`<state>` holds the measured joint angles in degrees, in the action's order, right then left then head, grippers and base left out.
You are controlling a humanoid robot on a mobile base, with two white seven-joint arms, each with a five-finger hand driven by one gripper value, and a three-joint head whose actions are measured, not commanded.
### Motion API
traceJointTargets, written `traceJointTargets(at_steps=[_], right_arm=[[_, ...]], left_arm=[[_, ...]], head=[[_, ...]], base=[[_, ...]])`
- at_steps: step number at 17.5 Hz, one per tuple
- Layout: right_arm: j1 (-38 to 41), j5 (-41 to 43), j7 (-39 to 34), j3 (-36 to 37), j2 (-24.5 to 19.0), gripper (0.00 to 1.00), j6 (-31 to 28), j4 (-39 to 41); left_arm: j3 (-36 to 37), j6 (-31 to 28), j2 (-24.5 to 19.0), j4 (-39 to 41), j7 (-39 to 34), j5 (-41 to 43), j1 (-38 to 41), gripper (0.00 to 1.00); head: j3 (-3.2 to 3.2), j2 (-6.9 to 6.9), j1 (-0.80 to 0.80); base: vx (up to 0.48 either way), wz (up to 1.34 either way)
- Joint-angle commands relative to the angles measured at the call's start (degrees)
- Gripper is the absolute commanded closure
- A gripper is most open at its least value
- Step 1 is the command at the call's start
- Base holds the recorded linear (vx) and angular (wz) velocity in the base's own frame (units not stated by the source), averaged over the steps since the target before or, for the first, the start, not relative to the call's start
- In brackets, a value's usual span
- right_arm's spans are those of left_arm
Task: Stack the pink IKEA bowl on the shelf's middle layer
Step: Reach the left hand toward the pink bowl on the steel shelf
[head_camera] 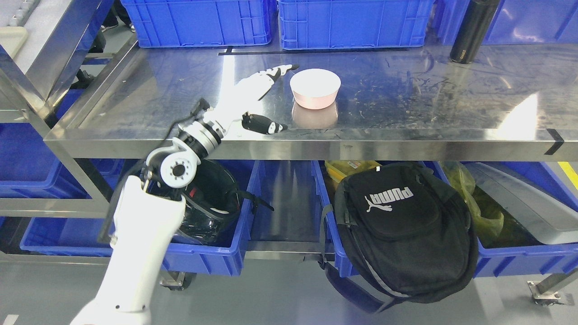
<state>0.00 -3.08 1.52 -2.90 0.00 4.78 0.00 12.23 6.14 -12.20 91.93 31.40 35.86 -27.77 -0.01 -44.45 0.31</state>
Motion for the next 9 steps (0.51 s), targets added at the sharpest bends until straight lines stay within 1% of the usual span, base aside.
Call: traceJointTargets(at_steps=[1,2,3,4,5,6,7,8,9], right_arm=[[1.3,0.0,0.0,0.0,1.0,0.00,0.0,1.0],[1.3,0.0,0.0,0.0,1.0,0.00,0.0,1.0],[1.3,0.0,0.0,0.0,1.0,0.00,0.0,1.0],[1.3,0.0,0.0,0.0,1.0,0.00,0.0,1.0],[1.3,0.0,0.0,0.0,1.0,0.00,0.0,1.0],[1.3,0.0,0.0,0.0,1.0,0.00,0.0,1.0],[1.3,0.0,0.0,0.0,1.0,0.00,0.0,1.0],[1.3,0.0,0.0,0.0,1.0,0.00,0.0,1.0],[1.3,0.0,0.0,0.0,1.0,0.00,0.0,1.0]], left_arm=[[8.4,0.1,-12.0,-1.5,8.0,14.1,-16.0,0.06],[10.3,0.1,-12.1,-2.2,8.9,15.3,-17.8,0.05],[12.4,-0.1,-11.4,-2.4,9.3,15.9,-18.6,0.05],[14.6,-0.2,-9.8,-2.8,10.8,16.4,-18.8,0.03],[15.0,-0.2,-7.4,-3.9,13.2,17.3,-18.8,0.00],[15.0,-0.2,-5.2,-5.3,14.8,18.8,-18.6,0.01],[14.9,-0.4,-3.7,-6.9,15.7,21.2,-18.8,0.06],[14.9,-1.0,-2.6,-8.8,16.8,23.5,-18.8,0.06],[14.9,-1.7,-1.3,-10.1,18.2,24.0,-18.5,0.06]], head=[[0.00,0.00,0.00],[0.00,0.00,0.00],[0.00,0.00,0.00],[0.00,0.00,0.00],[0.00,0.00,0.00],[0.00,0.00,0.00],[0.00,0.02,0.00],[0.00,0.01,0.00],[0.00,0.01,0.00]], base=[[0.000,0.00],[0.000,0.00],[0.000,0.00],[0.000,0.00],[0.000,0.00],[0.000,0.00],[0.000,0.00],[0.000,0.00],[0.000,0.00]])
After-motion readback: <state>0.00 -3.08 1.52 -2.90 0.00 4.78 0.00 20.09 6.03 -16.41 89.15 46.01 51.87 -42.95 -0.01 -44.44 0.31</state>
